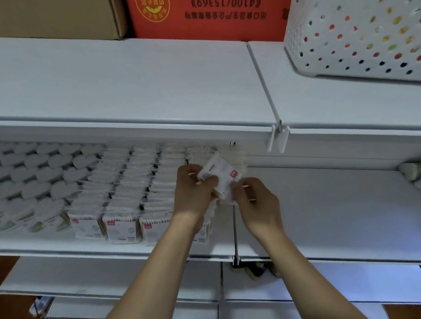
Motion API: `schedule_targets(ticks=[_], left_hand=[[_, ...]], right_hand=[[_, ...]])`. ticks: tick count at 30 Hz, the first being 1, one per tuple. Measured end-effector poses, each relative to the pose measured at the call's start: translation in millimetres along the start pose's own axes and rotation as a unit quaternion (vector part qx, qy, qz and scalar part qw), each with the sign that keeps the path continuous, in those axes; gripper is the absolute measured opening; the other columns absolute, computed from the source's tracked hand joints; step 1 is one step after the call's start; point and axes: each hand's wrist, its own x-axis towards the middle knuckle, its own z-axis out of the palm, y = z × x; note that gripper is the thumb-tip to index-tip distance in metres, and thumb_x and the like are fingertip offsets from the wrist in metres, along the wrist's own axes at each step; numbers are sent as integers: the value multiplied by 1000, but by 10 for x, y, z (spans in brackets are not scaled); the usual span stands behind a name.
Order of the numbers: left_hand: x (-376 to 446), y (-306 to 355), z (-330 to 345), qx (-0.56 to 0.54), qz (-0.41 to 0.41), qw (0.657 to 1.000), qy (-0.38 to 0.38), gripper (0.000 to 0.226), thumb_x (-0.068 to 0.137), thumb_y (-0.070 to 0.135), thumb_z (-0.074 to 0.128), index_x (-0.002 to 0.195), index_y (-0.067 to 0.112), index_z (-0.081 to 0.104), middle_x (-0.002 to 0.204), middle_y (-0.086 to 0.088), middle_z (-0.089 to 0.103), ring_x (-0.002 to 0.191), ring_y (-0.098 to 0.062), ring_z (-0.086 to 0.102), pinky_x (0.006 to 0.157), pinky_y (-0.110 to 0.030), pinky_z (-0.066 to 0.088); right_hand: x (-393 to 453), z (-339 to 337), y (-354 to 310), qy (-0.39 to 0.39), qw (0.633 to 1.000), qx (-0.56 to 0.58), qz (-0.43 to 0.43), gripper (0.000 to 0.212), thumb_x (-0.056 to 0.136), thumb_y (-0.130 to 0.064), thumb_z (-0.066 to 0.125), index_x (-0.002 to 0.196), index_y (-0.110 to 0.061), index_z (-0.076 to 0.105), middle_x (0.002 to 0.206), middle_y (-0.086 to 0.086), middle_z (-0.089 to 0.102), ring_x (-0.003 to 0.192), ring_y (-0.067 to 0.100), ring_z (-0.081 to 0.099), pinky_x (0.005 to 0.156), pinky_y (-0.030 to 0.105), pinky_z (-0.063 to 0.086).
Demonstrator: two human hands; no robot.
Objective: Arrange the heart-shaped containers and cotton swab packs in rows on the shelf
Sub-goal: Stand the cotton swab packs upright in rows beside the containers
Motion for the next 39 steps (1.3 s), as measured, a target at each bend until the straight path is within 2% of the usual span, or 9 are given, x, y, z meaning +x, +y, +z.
schedule_targets(ticks=[3,6,8,12,17,20,24,31,39], left_hand=[[-48,-3,105,97,48,994,5,31,76,8,71,91,19,47,97,-9,62,94,-33,66,81,-50,57],[-30,36,99,207,94,973,-31,23,87,18,71,97,18,51,95,4,59,85,-11,59,70,-20,47],[-5,43,-12,297,147,942,-47,15,96,27,62,107,17,57,103,6,64,91,-8,59,71,-17,43],[132,-126,-286,547,271,789,-73,38,102,30,44,135,16,57,140,-6,56,133,-27,47,108,-37,37],[145,-338,-383,681,221,681,-152,51,108,36,22,157,23,22,167,1,9,154,-23,-2,124,-43,-2],[133,-371,-405,692,231,667,-152,53,108,36,20,158,21,20,168,0,7,154,-22,-3,124,-43,-3],[145,-392,-418,696,240,659,-154,52,108,36,19,158,21,21,168,-1,6,154,-23,-4,124,-43,-3],[152,-393,-415,685,240,670,-157,52,108,35,21,158,20,22,167,-2,8,154,-24,-1,124,-41,-3],[84,-296,-79,636,292,704,-122,56,106,40,29,157,17,24,166,-7,13,154,-26,1,124,-44,-4]], right_hand=[[44,12,-46,9,998,48,29,19,88,-44,68,103,-36,61,93,-10,72,87,10,69,77,30,56],[108,-55,-26,47,986,156,44,19,90,-26,69,101,-39,62,95,-1,72,81,17,73,80,45,60],[158,-182,37,77,992,96,8,23,91,-21,67,103,-41,66,103,3,67,88,18,69,86,40,57],[176,-369,283,26,991,-98,-85,28,95,-10,63,117,-23,71,108,2,54,89,16,58,82,7,41],[77,-116,450,-23,957,-209,-202,28,90,-5,66,118,-10,70,109,10,58,83,29,64,72,33,55],[101,60,503,20,942,-234,-239,26,89,-7,68,114,-6,70,110,13,61,88,31,64,69,32,55],[126,171,667,60,914,-302,-264,38,81,-5,78,117,-9,71,123,20,60,114,38,54,87,45,54],[103,204,739,11,901,-369,-228,63,83,-9,76,141,-17,53,151,20,43,136,40,41,100,53,46],[-34,-127,618,20,898,-402,-176,64,97,-41,37,153,-11,34,159,18,29,147,36,26,115,51,30]])
